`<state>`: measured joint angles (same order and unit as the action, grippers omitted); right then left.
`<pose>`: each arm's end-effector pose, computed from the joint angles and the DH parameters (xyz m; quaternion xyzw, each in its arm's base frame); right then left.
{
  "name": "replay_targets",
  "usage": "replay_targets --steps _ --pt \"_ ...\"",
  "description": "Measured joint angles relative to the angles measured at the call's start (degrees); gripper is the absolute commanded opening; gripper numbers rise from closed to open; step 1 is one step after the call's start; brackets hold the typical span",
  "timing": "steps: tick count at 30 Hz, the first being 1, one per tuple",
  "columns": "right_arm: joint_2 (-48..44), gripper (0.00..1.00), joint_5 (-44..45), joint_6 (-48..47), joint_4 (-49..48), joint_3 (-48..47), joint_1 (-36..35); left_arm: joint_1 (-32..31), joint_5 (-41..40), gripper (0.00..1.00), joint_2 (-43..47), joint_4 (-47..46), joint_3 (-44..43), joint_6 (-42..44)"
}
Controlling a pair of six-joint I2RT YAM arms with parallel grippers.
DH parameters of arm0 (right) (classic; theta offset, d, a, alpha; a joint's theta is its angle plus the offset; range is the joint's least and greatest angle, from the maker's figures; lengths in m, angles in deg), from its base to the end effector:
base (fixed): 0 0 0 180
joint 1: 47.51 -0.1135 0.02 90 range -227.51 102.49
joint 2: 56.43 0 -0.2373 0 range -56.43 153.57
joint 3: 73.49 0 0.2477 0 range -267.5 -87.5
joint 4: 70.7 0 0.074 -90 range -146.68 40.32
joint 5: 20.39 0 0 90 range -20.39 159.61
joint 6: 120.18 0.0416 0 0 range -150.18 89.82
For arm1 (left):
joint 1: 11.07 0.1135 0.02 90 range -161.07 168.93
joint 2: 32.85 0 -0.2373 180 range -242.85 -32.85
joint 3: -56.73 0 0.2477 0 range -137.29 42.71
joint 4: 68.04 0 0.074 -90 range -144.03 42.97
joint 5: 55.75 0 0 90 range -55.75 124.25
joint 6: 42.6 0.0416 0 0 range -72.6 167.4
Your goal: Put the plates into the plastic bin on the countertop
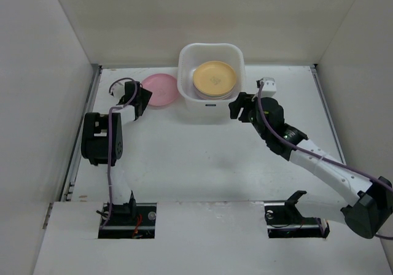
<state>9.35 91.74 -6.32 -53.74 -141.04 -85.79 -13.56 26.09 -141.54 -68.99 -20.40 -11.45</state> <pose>0.2286 0.1604 0.3081 0.0178 0.7881 0.1771 0.5893 0.4061 -0.0117 0.1500 -0.4403 0.7471 -0.1989 0.4565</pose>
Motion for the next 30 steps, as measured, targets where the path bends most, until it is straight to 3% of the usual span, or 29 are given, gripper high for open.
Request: replay_targets --steps 5,10,18,24,30 --pt "-0.7 0.70 0.0 0.2 -0.3 1.9 0.0 0.3 0.1 0.45 -3.5 0.9 -3.9 -0.2" --pt "-3.0 0.70 0.1 0.6 -0.2 3.9 0.1 0.5 0.1 0.38 -6.7 4.2 -7.6 -0.9" --pt "-8.2 0.71 0.6 1.7 -1.0 6.9 1.6 1.1 0.0 0.09 -9.6 8.7 -11.9 -1.0" --pt "-9.3 0.71 0.6 2.1 -1.1 8.5 2.2 1.6 0.0 0.07 -8.2 8.2 -9.9 -0.5" --pt "-10.7 0.74 0.6 3.4 -1.2 11.8 3.7 5.2 -1.4 0.09 5.6 10.0 1.8 4.0"
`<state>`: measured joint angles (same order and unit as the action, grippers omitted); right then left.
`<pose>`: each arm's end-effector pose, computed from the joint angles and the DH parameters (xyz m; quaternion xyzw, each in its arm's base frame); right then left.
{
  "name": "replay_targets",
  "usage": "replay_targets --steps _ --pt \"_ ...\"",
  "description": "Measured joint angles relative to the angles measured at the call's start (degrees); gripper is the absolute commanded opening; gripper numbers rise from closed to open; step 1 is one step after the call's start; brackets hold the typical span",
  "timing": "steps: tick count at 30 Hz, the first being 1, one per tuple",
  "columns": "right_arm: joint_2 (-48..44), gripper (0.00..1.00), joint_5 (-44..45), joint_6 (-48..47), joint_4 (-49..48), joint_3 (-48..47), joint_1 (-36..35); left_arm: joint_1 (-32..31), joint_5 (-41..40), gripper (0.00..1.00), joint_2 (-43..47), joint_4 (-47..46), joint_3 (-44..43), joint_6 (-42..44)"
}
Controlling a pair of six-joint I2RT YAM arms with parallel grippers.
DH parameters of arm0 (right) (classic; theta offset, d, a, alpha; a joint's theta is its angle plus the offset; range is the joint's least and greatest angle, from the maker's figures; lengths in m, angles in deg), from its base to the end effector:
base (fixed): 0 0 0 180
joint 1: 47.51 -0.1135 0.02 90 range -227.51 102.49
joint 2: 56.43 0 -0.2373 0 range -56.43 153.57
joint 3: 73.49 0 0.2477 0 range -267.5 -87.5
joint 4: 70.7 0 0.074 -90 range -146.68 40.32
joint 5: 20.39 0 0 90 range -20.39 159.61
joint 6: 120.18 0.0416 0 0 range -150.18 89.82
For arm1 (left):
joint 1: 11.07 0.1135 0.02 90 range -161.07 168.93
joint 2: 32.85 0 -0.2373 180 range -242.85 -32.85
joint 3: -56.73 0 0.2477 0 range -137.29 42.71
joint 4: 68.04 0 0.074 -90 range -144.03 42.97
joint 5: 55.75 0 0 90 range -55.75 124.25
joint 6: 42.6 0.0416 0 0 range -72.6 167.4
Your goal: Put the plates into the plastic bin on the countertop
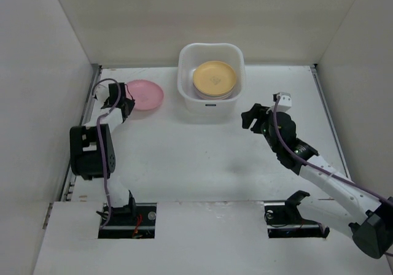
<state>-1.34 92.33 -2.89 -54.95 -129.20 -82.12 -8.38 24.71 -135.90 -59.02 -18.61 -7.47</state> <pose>0.2069 0.1233 0.2814 0.0698 0.7845 0.1724 0.5915 0.3843 0.0250 0.1607 -0.4615 0.7628 -0.1297 0.4339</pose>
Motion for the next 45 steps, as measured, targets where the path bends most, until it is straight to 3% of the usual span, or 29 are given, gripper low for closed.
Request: replay_targets --steps 4,7,13,18,23,32,39,43,45 --pt "-2.3 0.74 0.0 2.1 0.3 3.7 1.4 0.5 -3.1 0.10 11.9 0.9 2.1 5.5" --pt "-4.6 0.75 0.0 3.9 1.1 6.6 2.6 -2.7 -4.1 0.10 19.2 -0.3 1.1 9.8" --pt "-8.6 0.77 0.1 5.6 3.3 9.8 3.8 -14.6 -1.8 0.11 21.3 -1.5 -7.9 18.1" --pt "-12.3 0.77 0.0 6.2 4.5 11.7 4.2 -23.1 0.4 0.11 17.0 -1.7 -15.4 23.5" --pt "-14.6 0.76 0.1 6.2 6.2 12.4 5.0 -27.4 0.7 0.11 9.0 -2.0 -21.7 27.7" --pt "-18.1 0.76 0.1 6.8 8.3 13.4 5.0 -30.2 0.6 0.11 -7.9 -1.9 -32.4 33.1" --pt "-17.1 0.77 0.0 7.0 8.5 13.6 5.0 -30.4 0.5 0.12 -14.6 -0.9 -37.9 35.2" --pt "-15.6 0.77 0.0 7.0 8.4 13.6 5.0 -30.2 0.5 0.22 -16.4 -1.1 -39.8 36.0" --pt "-14.9 0.77 -0.1 7.0 8.3 13.6 5.0 -30.1 0.5 0.35 -17.2 -1.5 -40.5 36.6"
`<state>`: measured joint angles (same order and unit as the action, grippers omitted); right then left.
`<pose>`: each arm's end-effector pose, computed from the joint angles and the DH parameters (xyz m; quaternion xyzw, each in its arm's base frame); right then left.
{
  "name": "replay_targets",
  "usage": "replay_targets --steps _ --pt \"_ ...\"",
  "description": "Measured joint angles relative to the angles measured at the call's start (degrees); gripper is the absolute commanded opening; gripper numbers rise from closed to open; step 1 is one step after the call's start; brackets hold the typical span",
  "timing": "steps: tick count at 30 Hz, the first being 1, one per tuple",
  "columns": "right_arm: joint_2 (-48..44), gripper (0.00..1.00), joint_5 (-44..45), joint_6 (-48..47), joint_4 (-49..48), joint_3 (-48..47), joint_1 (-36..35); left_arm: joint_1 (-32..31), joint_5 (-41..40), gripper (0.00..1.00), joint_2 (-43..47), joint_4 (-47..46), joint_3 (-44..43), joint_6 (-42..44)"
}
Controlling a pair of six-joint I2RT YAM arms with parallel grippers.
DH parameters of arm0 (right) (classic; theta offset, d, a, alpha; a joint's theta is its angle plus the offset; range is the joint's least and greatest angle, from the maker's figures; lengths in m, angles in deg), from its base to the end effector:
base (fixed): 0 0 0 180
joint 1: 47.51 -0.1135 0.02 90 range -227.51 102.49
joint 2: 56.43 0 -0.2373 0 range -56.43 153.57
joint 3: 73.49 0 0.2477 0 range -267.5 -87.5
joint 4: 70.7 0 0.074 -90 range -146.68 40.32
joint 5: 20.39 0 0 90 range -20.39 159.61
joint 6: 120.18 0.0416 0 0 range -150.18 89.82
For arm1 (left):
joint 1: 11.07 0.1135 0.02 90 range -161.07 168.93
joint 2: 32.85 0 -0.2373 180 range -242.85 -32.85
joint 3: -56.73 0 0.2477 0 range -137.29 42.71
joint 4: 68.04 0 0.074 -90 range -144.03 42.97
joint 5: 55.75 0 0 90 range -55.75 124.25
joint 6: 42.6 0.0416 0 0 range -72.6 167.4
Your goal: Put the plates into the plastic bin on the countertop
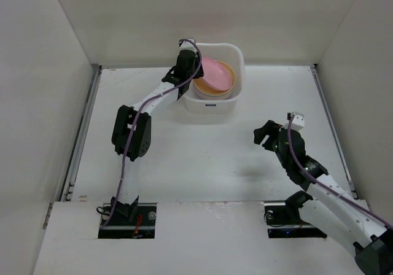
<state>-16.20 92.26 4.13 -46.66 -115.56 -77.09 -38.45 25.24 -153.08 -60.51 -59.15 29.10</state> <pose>0.1735 0.0801 0.2322 0.1430 0.8086 0.1511 0.5503 0.4462 -0.2237 0.2761 0.0119 0.7756 -0.1876 0.6026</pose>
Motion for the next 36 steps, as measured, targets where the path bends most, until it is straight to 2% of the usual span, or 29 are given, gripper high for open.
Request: replay_targets --steps 2,5,8,11,13,17,20,23,26,28,31,36 --pt "0.5 0.77 -0.1 0.0 -0.1 0.0 0.0 0.2 -0.1 0.39 -0.5 -0.1 -0.2 0.8" --pt "1.1 0.77 -0.2 0.0 -0.2 0.0 0.0 0.1 -0.1 0.51 -0.9 -0.1 -0.2 2.0" --pt "1.5 0.77 -0.2 0.0 -0.2 0.0 0.0 -0.3 -0.4 0.69 -0.9 -0.4 -0.3 3.5" --pt "1.7 0.77 -0.2 0.0 -0.2 0.0 0.0 -1.0 -1.1 0.91 -0.6 -0.5 -0.4 5.6" --pt "1.8 0.77 -0.2 0.0 -0.2 0.0 -0.1 -1.7 -1.8 1.00 0.5 -0.2 -0.2 7.0" --pt "1.8 0.79 -0.1 0.0 -0.2 -0.2 -0.9 -4.3 -4.2 1.00 9.2 0.2 3.8 10.0" --pt "1.8 0.81 0.3 -0.2 -0.2 -0.9 -2.7 -6.9 -6.6 1.00 21.2 -0.6 9.7 12.2" --pt "2.2 0.82 1.3 -1.1 -0.2 -2.4 -5.0 -9.5 -9.9 1.00 36.8 -3.4 20.1 13.4" --pt "3.6 0.85 3.2 -2.6 -0.2 -4.4 -7.5 -9.8 -15.7 1.00 52.5 -6.1 34.8 13.4" --pt "4.7 1.00 5.1 -3.7 -0.3 -5.4 -9.6 -9.4 -21.1 1.00 60.4 -5.6 44.2 12.7" --pt "5.9 1.00 9.1 -5.9 -0.2 -5.9 -12.2 -9.4 -28.4 1.00 65.2 1.4 54.7 9.9" --pt "6.1 1.00 17.8 -8.4 -0.2 -5.8 -12.9 -10.1 -33.6 1.00 67.7 19.7 64.1 1.2"
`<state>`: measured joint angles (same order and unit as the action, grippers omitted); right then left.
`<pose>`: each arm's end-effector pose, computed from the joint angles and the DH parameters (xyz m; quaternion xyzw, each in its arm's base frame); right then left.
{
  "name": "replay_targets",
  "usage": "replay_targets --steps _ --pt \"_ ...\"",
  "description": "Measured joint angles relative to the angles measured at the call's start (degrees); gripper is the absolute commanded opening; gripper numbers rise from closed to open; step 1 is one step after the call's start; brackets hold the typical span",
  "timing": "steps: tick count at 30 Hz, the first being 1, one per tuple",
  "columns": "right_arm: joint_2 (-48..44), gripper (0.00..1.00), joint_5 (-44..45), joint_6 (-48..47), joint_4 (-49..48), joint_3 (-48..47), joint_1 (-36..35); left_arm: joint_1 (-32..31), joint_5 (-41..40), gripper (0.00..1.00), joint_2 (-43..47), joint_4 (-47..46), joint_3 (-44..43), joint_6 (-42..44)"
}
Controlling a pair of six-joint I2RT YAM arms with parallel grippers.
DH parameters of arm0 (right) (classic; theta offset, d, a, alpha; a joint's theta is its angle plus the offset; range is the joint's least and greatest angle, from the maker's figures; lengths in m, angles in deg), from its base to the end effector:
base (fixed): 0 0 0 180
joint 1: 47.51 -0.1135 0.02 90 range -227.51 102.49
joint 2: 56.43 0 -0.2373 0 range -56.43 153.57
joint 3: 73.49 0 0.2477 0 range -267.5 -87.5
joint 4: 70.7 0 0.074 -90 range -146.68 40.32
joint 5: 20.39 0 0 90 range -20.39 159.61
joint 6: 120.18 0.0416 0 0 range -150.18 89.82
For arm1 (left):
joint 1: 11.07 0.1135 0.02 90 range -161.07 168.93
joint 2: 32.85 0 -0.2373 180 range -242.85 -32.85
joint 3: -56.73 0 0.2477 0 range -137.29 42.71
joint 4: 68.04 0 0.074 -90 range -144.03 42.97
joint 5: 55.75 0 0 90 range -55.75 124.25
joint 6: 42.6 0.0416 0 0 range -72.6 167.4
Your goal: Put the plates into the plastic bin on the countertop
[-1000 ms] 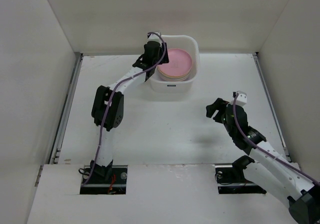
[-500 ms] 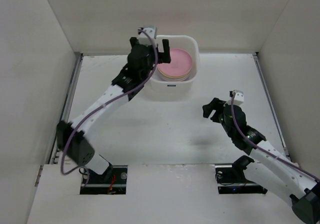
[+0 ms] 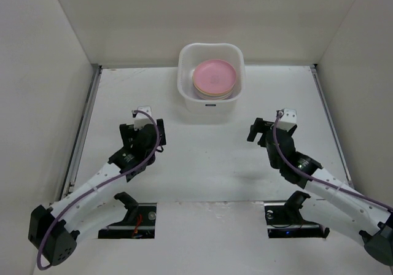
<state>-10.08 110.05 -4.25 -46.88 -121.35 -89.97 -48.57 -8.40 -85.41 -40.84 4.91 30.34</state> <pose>0.1669 0.1162 0.2516 0.0785 0.7989 0.0563 0.5936 0.1884 -0.1090 0.2497 -0.0429 0.8188 0.0569 0.5696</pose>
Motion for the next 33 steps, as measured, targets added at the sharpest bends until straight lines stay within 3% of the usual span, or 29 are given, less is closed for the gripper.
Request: replay_targets --steps 10,18,33 --pt "-6.5 1.00 12.8 -0.7 0.1 6.8 2.1 -1.3 -3.3 1.00 16.4 9.3 5.2 -17.8" --pt "-7.5 1.00 13.2 -0.7 0.0 8.2 3.6 -1.7 -3.6 1.00 14.7 13.1 11.6 -26.0" --pt "-8.1 1.00 13.1 -0.6 0.0 8.5 3.8 0.5 -4.6 1.00 11.0 13.4 11.7 -28.3"
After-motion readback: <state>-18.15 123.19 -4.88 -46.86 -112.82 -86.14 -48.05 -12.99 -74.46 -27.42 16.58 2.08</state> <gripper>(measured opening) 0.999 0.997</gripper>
